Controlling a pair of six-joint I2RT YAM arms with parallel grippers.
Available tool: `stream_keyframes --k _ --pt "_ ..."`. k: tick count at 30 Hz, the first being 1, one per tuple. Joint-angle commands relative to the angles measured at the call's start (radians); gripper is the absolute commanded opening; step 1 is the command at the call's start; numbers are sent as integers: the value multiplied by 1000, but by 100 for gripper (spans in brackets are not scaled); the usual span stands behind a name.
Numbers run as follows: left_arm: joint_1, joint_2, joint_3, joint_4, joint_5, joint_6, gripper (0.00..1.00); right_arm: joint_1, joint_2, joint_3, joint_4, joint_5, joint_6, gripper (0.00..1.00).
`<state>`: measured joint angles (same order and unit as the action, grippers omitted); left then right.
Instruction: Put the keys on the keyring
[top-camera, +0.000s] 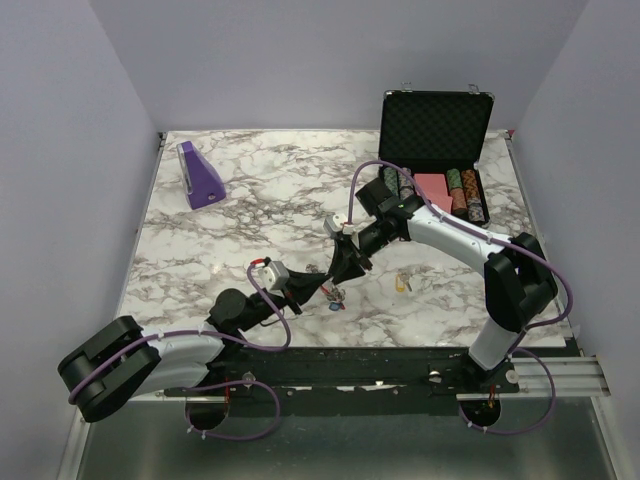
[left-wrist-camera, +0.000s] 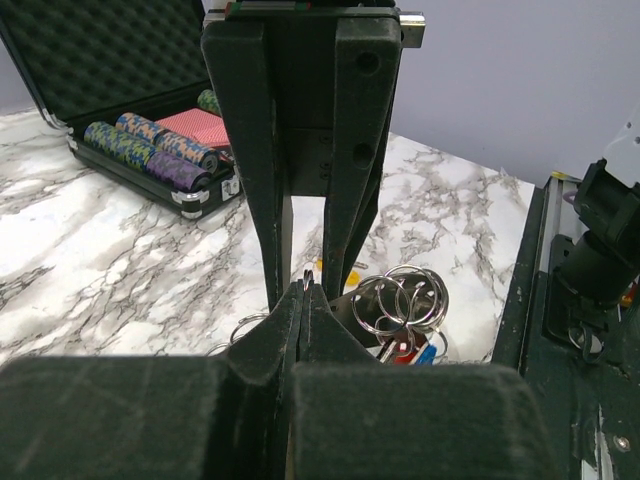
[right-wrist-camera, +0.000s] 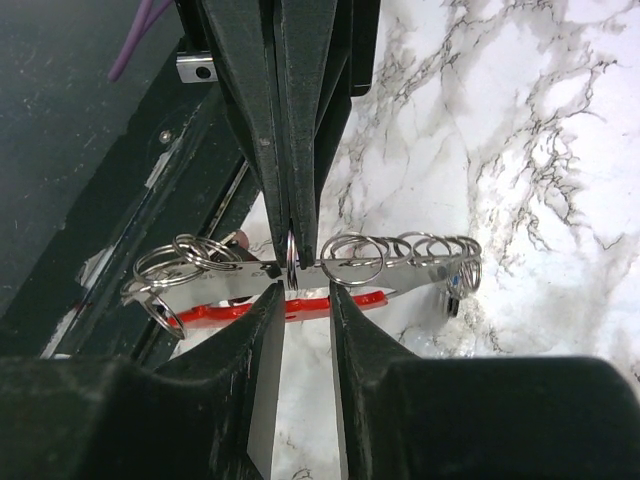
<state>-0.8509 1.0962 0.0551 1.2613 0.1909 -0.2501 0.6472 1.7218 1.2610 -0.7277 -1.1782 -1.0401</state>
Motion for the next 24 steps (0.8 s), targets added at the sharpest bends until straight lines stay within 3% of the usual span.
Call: stream_keyframes --k 1,20,24 --pt "3 2 -123 33 -16 15 0 6 -33 8 -27 -24 -18 33" --pt "3 51 -118 41 2 20 0 6 -5 15 -10 -11 20 30" --pt "3 53 -120 46 2 20 0 5 1 14 -10 -15 23 24"
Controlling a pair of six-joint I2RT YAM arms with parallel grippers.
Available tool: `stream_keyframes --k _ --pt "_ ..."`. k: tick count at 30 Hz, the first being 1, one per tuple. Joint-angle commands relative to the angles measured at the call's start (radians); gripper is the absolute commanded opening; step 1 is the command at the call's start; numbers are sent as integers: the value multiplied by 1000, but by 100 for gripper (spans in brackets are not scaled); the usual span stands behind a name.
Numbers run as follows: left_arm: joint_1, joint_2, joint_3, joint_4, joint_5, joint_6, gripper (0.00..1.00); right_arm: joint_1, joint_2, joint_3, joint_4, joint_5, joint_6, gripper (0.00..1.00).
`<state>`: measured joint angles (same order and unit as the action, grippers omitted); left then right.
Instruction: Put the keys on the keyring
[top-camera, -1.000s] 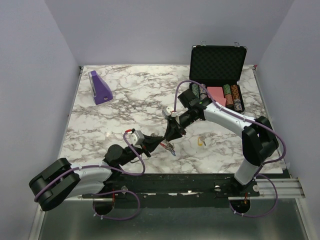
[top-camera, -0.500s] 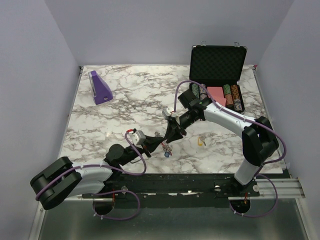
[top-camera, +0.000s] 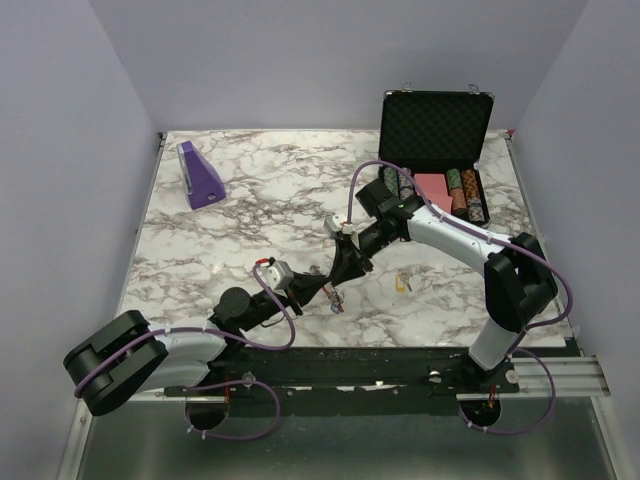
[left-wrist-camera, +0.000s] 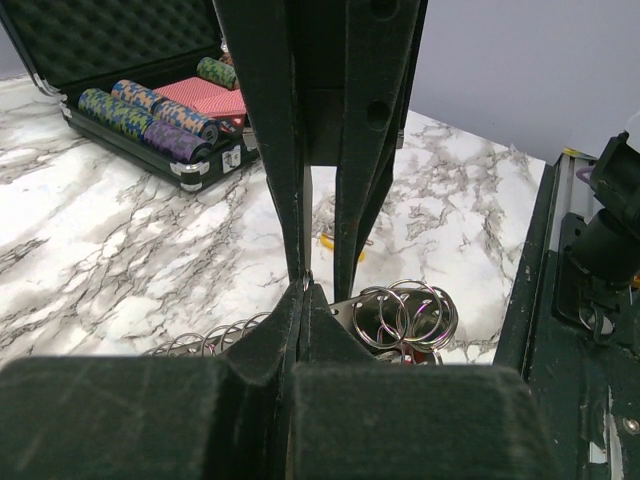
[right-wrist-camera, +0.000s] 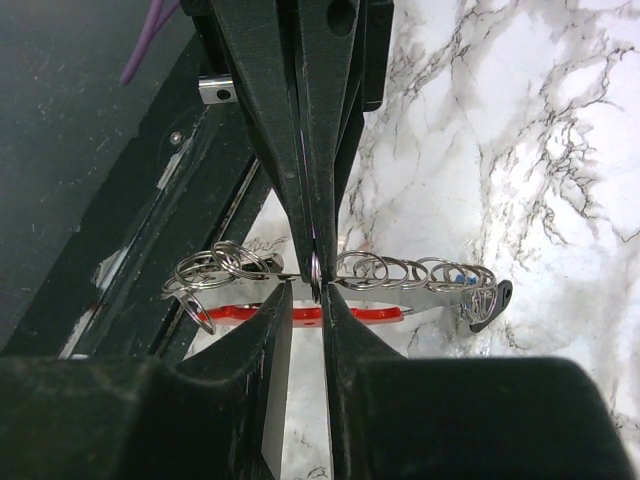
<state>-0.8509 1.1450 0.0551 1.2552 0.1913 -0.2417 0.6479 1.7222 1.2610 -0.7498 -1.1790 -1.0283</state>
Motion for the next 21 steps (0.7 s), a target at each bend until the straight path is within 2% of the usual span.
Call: stream_keyframes --k 1,4,9,13,14,15,17,21 --pt "3 4 -120 53 0 12 0 4 0 14 12 -13 11 22" --pt "3 2 -120 52 -1 12 0 6 4 15 12 -8 11 17" --pt "3 1 -120 50 -3 9 0 6 11 24 -11 1 -4 1" --pt "3 -14 -121 24 -26 -7 0 6 14 44 -39 39 -9 1" --pt "3 -22 -120 9 -33 -13 4 6 13 52 -43 51 -6 1" --pt "3 -39 -118 -6 -38 -18 17 6 11 58 -51 62 -1 1" --pt "3 -80 -116 -55 -68 -31 53 6 17 83 -91 94 -4 1" --pt "3 -247 -110 -256 -142 -59 85 13 62 195 -275 218 -104 1"
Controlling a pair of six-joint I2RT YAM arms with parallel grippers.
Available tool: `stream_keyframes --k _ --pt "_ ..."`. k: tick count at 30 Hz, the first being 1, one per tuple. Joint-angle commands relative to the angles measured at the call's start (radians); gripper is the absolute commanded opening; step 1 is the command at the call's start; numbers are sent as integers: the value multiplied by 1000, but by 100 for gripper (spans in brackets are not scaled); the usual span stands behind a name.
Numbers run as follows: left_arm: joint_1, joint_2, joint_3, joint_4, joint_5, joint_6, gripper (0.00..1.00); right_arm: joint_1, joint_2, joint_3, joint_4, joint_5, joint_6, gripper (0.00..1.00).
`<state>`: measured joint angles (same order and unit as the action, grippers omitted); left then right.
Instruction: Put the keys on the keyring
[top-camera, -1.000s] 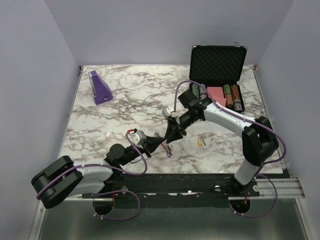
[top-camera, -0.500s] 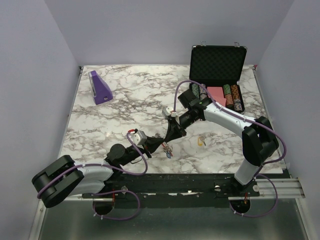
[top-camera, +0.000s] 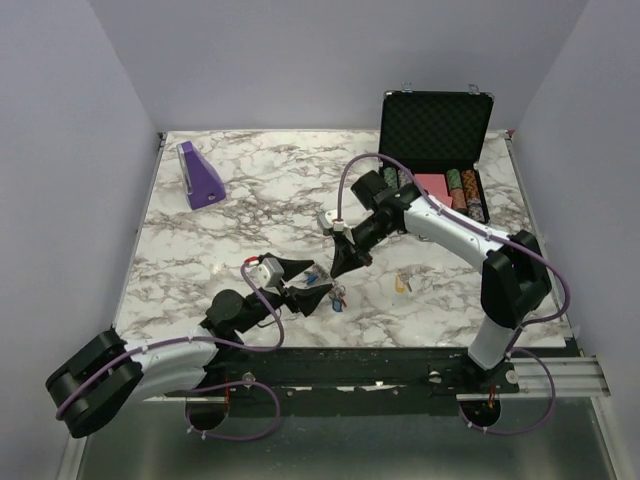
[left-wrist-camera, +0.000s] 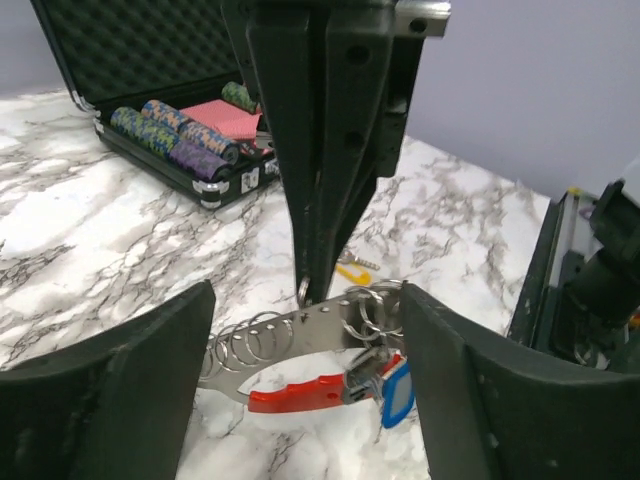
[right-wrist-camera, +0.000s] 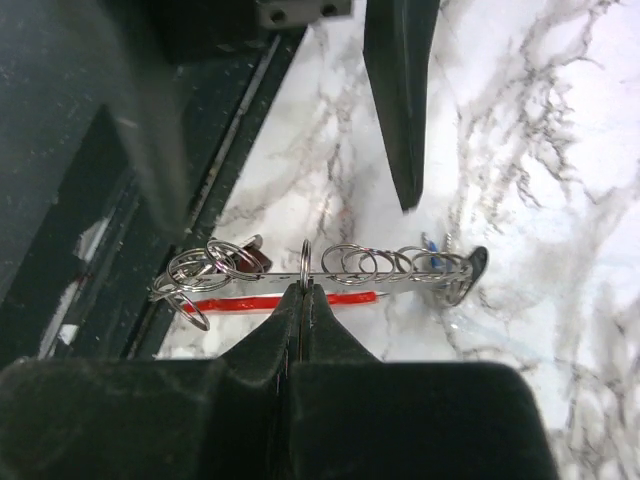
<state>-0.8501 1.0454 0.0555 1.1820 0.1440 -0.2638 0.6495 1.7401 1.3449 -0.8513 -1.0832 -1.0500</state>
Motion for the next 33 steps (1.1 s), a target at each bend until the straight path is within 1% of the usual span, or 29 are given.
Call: stream_keyframes --k 1,2,3,6,7,10,12,15,16,18,20,23,27,31,33 --pt "2 -212 -102 -262 -122 -40 89 16 55 132 -193 170 -79 1" --pt "2 -278 -83 -365 -165 -49 94 21 58 149 -210 210 -77 1" --pt "2 -341 -76 -434 -191 -55 99 25 56 155 -213 251 -74 1" --pt "5 -499 -60 -647 -299 -130 99 44 41 157 -215 365 -65 1" --pt "5 -549 -60 -688 -288 -117 99 47 38 158 -216 390 -61 1" --pt "5 -649 -94 -710 -222 -78 98 56 38 169 -229 454 -51 1" --pt "5 -662 -114 -697 -196 -66 94 59 39 172 -238 470 -45 1" --pt "5 -549 -117 -615 -149 -43 87 74 41 155 -239 462 -42 1" --pt "5 -483 -106 -593 -144 -31 86 81 41 145 -233 460 -38 1" --pt "3 -350 -86 -520 -92 -9 83 96 44 116 -207 451 -27 1" --pt "-1 -203 -82 -383 -64 12 81 107 45 88 -183 437 -15 1" --pt "-6 -35 -82 -199 -37 46 80 108 50 65 -160 424 2 1" --pt "-9 68 -23 -125 3 96 77 108 53 48 -144 402 7 1" --pt "-10 113 -11 -50 35 123 77 108 56 43 -140 373 5 1" --pt "-12 123 -11 -30 64 127 73 108 56 43 -138 367 7 1"
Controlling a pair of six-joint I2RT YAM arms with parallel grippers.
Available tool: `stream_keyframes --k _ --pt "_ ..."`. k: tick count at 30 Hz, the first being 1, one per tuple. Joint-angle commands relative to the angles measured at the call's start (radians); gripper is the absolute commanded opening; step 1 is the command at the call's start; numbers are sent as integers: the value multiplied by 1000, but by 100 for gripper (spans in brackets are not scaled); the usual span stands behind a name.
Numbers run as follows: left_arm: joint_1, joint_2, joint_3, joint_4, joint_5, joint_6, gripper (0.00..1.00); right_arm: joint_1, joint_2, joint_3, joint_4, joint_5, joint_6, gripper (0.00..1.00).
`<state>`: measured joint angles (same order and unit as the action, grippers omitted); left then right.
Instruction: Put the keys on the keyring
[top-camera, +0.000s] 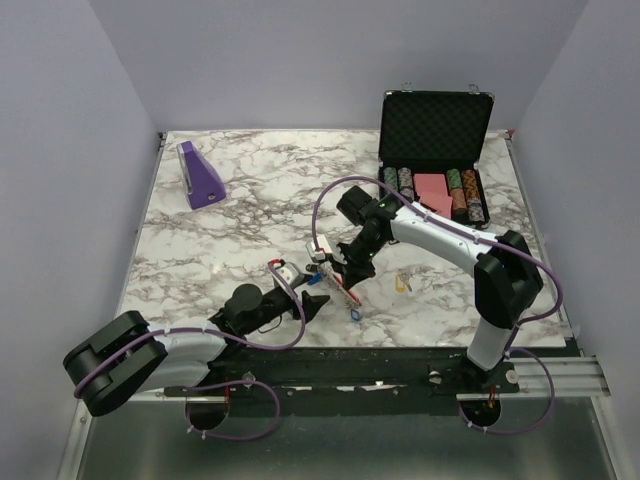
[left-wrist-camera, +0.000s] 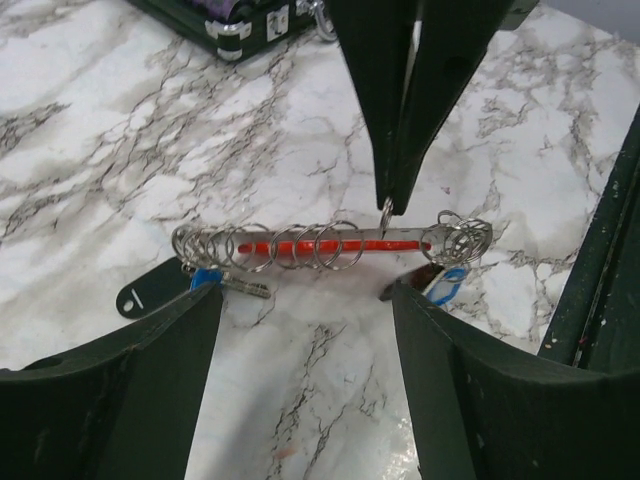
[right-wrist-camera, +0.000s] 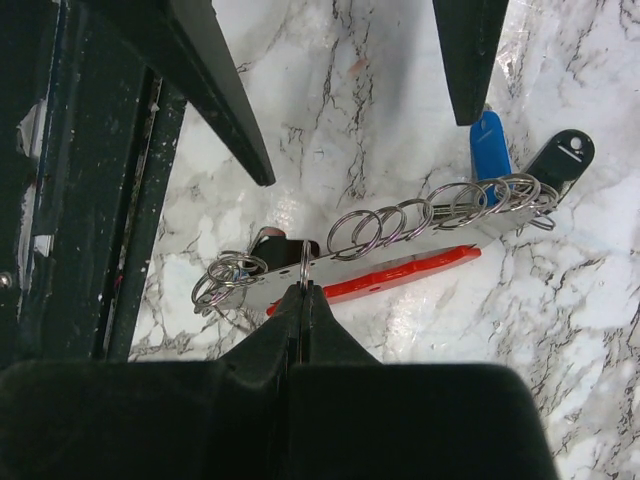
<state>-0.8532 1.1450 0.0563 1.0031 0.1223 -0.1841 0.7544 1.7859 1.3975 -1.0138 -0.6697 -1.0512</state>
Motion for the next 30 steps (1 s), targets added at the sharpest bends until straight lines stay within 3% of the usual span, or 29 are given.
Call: stream_keyframes --k 1,22,30 --pt "-9 30 -10 153 99 45 72 3 10 -9 24 -50 8 1" --pt "-20 202 36 316 172 -21 52 2 30 3 7 -137 2 2" --pt "-18 231 54 287 224 -32 23 2 32 6 1 -145 0 3"
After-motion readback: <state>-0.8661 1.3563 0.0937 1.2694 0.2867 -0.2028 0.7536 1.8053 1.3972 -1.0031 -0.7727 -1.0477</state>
